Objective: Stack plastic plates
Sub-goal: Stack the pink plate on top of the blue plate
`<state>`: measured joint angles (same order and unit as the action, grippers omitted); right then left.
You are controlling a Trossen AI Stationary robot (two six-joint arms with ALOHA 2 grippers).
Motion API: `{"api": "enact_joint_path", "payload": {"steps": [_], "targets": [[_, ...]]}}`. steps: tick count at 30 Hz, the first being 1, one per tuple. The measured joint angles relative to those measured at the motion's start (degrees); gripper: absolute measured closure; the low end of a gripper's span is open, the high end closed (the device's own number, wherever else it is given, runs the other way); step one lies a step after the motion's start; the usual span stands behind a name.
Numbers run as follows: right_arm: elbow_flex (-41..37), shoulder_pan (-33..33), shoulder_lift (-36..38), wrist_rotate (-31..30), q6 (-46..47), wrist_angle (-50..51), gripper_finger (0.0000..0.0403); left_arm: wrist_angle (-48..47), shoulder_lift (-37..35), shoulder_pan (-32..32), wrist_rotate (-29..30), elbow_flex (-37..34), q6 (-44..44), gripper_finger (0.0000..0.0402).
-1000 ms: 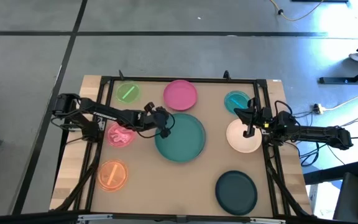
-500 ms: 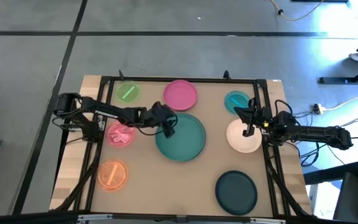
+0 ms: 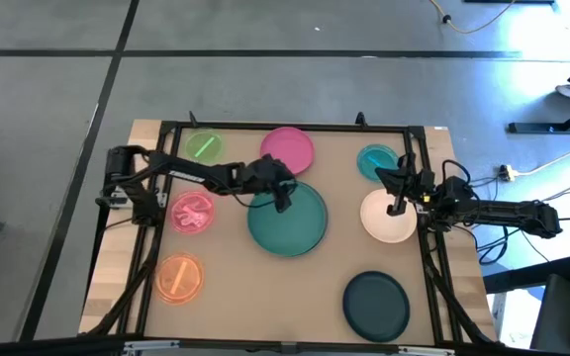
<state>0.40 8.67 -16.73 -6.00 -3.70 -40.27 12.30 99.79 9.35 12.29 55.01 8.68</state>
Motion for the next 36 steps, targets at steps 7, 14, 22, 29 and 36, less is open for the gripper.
{"api": "enact_joint_path", "payload": {"steps": [7, 14, 22, 29, 36], "targets": [[0.0, 0.0, 0.0, -0.1, -1.2, -0.2, 0.0400, -17.4, 10.4, 2.3, 0.0, 16.6, -0.3, 0.0282], [0.0, 0.0, 0.0, -1.0, -1.3, -0.2, 0.0400, -33.6, 21.2, 4.3, 0.3, 33.0, -0.4, 0.0282], [0.0, 0.0, 0.0, -1.1, -1.3, -0.2, 0.0400, -35.8, 25.7, 6.4, 6.7, 39.2, -1.8, 0.0282], [0.0, 0.0, 0.0, -1.0, -1.3, -0.2, 0.0400, -35.8, 25.7, 7.2, 2.5, 39.1, -1.8, 0.0282], [0.0, 0.0, 0.0, -0.8, -1.3, -0.2, 0.0400, -35.2, 25.7, 7.5, 4.6, 37.2, -3.0, 0.0282]]}}
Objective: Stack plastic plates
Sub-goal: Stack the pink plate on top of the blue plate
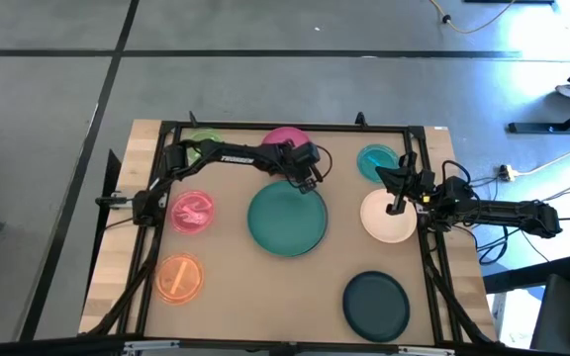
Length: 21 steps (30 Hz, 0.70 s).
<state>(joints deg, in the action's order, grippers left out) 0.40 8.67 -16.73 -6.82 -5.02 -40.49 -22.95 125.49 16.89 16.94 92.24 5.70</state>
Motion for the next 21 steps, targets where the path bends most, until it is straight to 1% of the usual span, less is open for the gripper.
{"api": "enact_joint_path", "payload": {"steps": [4, 14, 16, 21], "targets": [[0.0, 0.0, 0.0, 0.3, 0.0, -0.1, 0.0400, 0.8, 0.0, 0.6, -1.7, -1.8, -0.2, 0.0282], [0.0, 0.0, 0.0, 0.4, 0.0, -0.1, 0.0400, 3.2, 0.0, 1.0, -0.6, -4.8, -0.3, 0.0286], [0.0, 0.0, 0.0, 0.3, 0.0, -0.1, 0.0400, 3.2, 0.0, 0.9, -0.6, -4.8, -0.3, 0.0299], [0.0, 0.0, 0.0, 0.3, 0.0, -0.1, 0.0400, 3.5, 0.0, 0.9, -0.7, -4.9, -0.7, 0.0346]]}}
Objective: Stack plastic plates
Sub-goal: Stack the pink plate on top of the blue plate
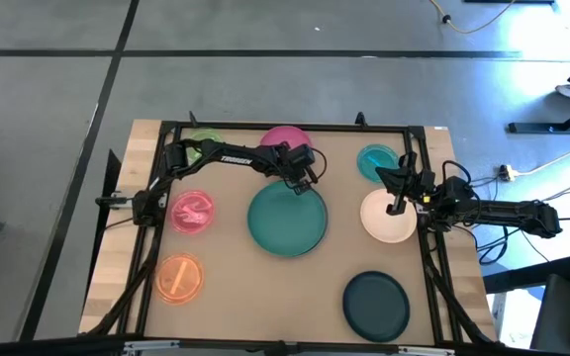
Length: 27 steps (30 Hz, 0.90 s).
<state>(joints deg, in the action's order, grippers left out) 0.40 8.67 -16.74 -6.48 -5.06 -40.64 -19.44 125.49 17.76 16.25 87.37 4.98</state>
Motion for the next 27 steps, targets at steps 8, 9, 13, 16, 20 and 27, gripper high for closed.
{"api": "enact_joint_path", "payload": {"steps": [8, 9, 13, 16, 20, 27], "targets": [[0.0, 0.0, 0.0, 0.0, -1.0, 0.0, 0.0400, 0.2, -0.1, -0.6, 0.8, 0.0, -4.4, 0.0391], [0.0, 0.0, 0.0, 0.0, -1.2, 0.0, 0.0400, 0.2, -0.1, -0.6, 1.3, 0.0, -4.6, 0.0391], [0.0, 0.0, 0.0, 0.0, -1.3, 0.1, 0.0400, 0.1, -0.1, -1.3, 3.6, 0.0, -6.4, 0.0389], [0.0, 0.0, 0.0, 0.0, -1.3, 0.1, 0.0400, -0.5, -0.1, -2.1, 5.2, 0.9, -6.9, 0.0389], [0.0, 0.0, 0.0, 0.0, -1.3, 0.1, 0.0400, -0.3, -0.1, -3.6, 6.7, 2.4, -8.4, 0.0389], [0.0, 0.0, 0.0, 0.0, -1.2, 0.1, 0.0400, -1.8, -1.5, -6.3, 8.4, 4.6, -8.7, 0.0388]]}}
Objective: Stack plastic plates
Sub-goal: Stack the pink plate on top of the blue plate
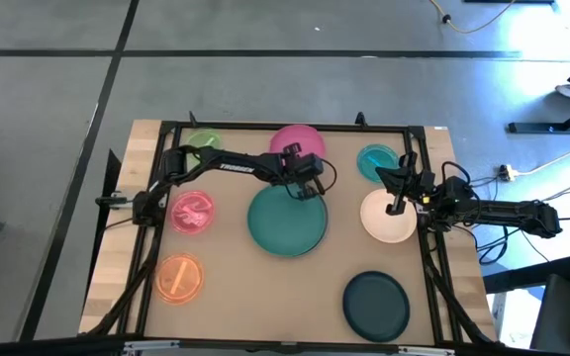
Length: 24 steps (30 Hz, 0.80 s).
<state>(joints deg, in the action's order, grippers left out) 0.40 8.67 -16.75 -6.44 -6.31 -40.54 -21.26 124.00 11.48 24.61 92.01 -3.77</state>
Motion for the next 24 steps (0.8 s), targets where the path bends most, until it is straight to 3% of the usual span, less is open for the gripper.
{"api": "enact_joint_path", "payload": {"steps": [12, 24], "targets": [[0.0, 0.0, 0.0, 0.0, 0.0, 0.1, 0.0400, -7.7, -8.2, -7.8, -0.3, 0.1, 1.2, 0.0388], [0.0, 0.0, 0.0, 0.0, 0.2, 0.1, 0.0400, -18.0, -12.2, -17.2, 0.0, 0.1, 11.1, 0.0388]]}}
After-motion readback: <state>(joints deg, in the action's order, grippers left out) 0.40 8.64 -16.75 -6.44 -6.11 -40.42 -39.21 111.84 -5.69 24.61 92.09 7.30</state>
